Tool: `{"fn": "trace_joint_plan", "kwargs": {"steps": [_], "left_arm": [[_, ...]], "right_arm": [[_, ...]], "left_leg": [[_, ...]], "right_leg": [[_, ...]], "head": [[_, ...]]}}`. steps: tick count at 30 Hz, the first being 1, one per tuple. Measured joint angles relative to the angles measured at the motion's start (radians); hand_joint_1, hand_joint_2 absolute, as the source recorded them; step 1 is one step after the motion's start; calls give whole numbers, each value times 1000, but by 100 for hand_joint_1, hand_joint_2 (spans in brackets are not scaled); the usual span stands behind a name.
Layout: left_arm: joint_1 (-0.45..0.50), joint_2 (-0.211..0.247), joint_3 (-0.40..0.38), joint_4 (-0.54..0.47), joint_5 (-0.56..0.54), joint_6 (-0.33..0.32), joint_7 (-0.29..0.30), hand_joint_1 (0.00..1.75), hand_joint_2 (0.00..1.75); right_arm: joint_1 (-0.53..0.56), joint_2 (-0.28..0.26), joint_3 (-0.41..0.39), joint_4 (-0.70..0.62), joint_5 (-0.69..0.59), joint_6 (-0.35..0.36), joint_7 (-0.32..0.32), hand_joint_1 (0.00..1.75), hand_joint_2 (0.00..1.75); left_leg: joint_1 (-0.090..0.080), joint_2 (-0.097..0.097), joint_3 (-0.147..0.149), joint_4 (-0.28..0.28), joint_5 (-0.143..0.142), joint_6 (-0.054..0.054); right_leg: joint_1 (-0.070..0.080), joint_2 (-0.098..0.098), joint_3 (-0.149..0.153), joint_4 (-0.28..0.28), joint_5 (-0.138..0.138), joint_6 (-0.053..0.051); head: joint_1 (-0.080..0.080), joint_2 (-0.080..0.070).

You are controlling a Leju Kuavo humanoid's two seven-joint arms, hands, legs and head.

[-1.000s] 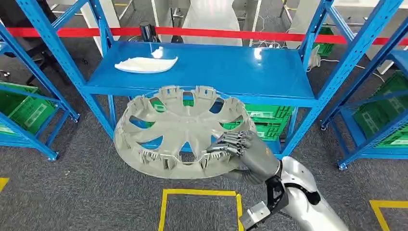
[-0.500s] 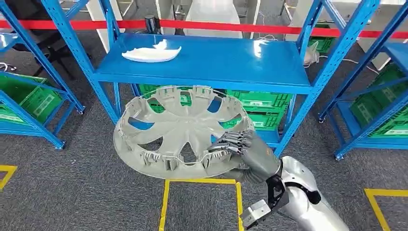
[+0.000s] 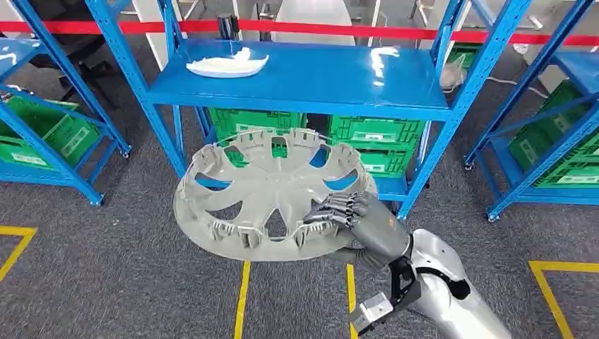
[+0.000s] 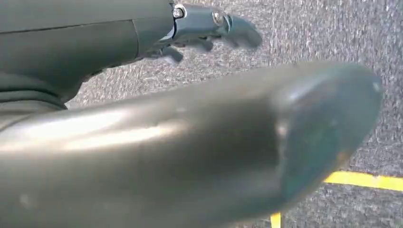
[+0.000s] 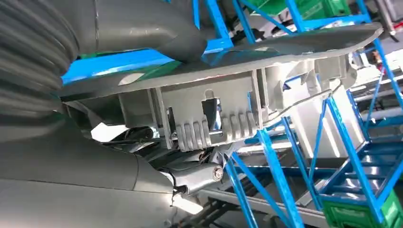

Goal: Take the parts from the cabinet and place them on the table.

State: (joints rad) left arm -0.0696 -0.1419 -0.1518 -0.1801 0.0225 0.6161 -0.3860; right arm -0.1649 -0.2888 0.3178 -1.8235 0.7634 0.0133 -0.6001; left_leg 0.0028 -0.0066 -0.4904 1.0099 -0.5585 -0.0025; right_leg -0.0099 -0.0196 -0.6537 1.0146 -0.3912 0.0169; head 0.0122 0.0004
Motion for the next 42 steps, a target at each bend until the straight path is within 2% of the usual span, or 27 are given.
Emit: {"fn": "trace_joint_plan", "kwargs": {"steps": [2,3,5,7,8,10,11,12,14,16,17,18,19,21,22,23,25,26,27,28,32,34,35,37,39,41,42], "left_arm": [[1,0,0,1,3,2,0,0,0],[0,2,0,1,4,3,0,0,0],[0,3,0,1,4,10,-3,0,0],[3,6,2,1,6,23,-8,0,0],[4,10,3,1,9,32,-17,0,0],[4,16,9,0,37,32,-32,0,0],[3,18,19,0,50,29,-36,0,0],[4,17,27,0,55,27,-37,0,0],[4,18,33,1,63,26,-28,0,0],[13,14,45,2,70,32,-21,0,0],[16,16,48,2,71,33,-22,0,0],[18,16,52,2,72,33,-24,0,0],[18,16,55,2,72,33,-27,0,0],[17,19,55,2,69,27,-29,0,0],[18,20,55,2,65,22,-22,0,0],[20,22,56,3,63,19,-16,0,0],[21,25,56,4,57,11,-11,0,0],[20,26,56,4,55,10,-9,0,0],[18,24,56,4,54,10,-6,0,0],[16,21,56,3,54,7,-4,0,0],[20,21,56,4,46,-2,-8,0,0],[19,19,56,4,43,-9,-12,0,0],[17,18,56,4,42,-11,-12,0,0],[17,16,56,4,42,-22,-12,0,0],[18,16,56,4,50,-30,-12,0,0],[16,16,58,3,60,-32,-18,0,0],[15,14,58,3,63,-32,-22,0,0]], "right_arm": [[-2,0,0,2,13,-10,0,175,175],[-5,0,0,4,17,-11,2,175,175],[-7,1,2,6,21,-16,1,175,175],[-7,1,6,11,24,-17,-2,175,175],[-7,5,9,14,29,-16,-4,175,175],[-10,6,15,15,41,-10,3,175,175],[-13,6,17,15,45,-5,8,175,175],[-18,6,18,15,47,-3,9,175,175],[-19,6,20,15,52,-2,9,175,175],[-18,6,22,14,61,-10,4,175,175],[-15,8,23,14,65,-16,2,175,175],[-8,9,24,14,71,-21,1,175,175],[1,9,25,13,75,-29,1,175,175],[18,10,25,13,87,-40,2,175,175],[22,11,25,13,93,-40,2,175,175],[27,14,25,13,101,-40,4,175,175],[40,16,25,9,107,-40,6,175,175],[46,17,25,5,110,-40,6,175,175],[50,17,25,0,111,-41,6,175,175],[55,17,24,-4,112,-42,7,175,175],[72,18,23,-16,126,-51,7,175,175],[86,18,20,-24,130,-57,8,175,175],[95,18,18,-26,131,-58,8,175,175],[108,18,12,-28,135,-59,8,175,175],[116,18,8,-30,139,-60,6,175,175],[116,18,6,-31,143,-60,5,175,175],[115,18,4,-31,145,-60,3,175,175]], "left_leg": [[4,-2,-8,-5,21,22],[4,-6,-16,-5,29,27],[3,-15,-33,-3,45,31],[1,-30,-54,1,59,29],[1,-39,-61,4,63,27],[1,-60,-69,9,68,23],[0,-71,-70,12,69,20],[1,-76,-76,14,72,16],[5,-95,-87,16,79,2],[9,-116,-91,7,87,-13],[7,-102,-95,15,83,-15],[2,-49,-107,38,64,-21],[2,-20,-134,92,27,-25],[6,-4,-214,258,-50,-35],[8,-3,-236,308,-61,-39],[10,-1,-234,310,-49,-41],[14,12,-164,183,24,-44],[14,40,-106,81,65,-45],[12,91,-77,18,62,-42],[8,94,-75,15,64,-27],[8,39,-84,12,77,6],[11,18,-90,10,85,17],[11,6,-93,10,88,21],[9,-23,-100,13,91,22],[9,-52,-104,18,92,21],[9,-83,-105,23,94,17],[12,-95,-107,24,95,13]], "right_leg": [[-6,3,-7,9,-5,14],[-5,8,-24,46,-44,18],[-5,10,-88,211,-146,25],[-5,11,-123,326,-189,25],[-5,12,-103,310,-178,22],[-4,24,-3,163,-116,13],[-4,53,61,62,-85,4],[-5,104,91,8,-104,-6],[3,76,86,5,-96,-7],[5,57,87,-1,-91,-18],[-6,42,91,-14,-83,-26],[-4,31,94,-18,-82,-31],[-4,17,93,-18,-81,-36],[-3,-13,88,-16,-82,-37],[-3,-26,86,-15,-82,-37],[-3,-37,86,-13,-82,-37],[-4,-62,85,-8,-84,-34],[-4,-75,86,-4,-87,-30],[0,-82,86,1,-90,-24],[6,-88,85,5,-94,-17],[3,-128,89,2,-94,6],[-7,-30,63,75,-153,14],[-7,-2,27,157,-198,16],[-4,14,-44,307,-254,16],[-4,17,-39,293,-220,11],[-5,35,46,123,-130,3],[-7,83,89,37,-103,-3]], "head": [[1,0],[2,0],[3,0],[3,0],[3,0],[3,0],[4,0],[2,0],[5,0],[6,0],[6,0],[2,0],[-4,0],[-5,0],[-6,0],[-6,0],[-6,0],[-6,0],[-7,0],[-8,0],[-4,0],[0,0],[3,0],[5,0],[5,0],[5,0],[6,0]]}}
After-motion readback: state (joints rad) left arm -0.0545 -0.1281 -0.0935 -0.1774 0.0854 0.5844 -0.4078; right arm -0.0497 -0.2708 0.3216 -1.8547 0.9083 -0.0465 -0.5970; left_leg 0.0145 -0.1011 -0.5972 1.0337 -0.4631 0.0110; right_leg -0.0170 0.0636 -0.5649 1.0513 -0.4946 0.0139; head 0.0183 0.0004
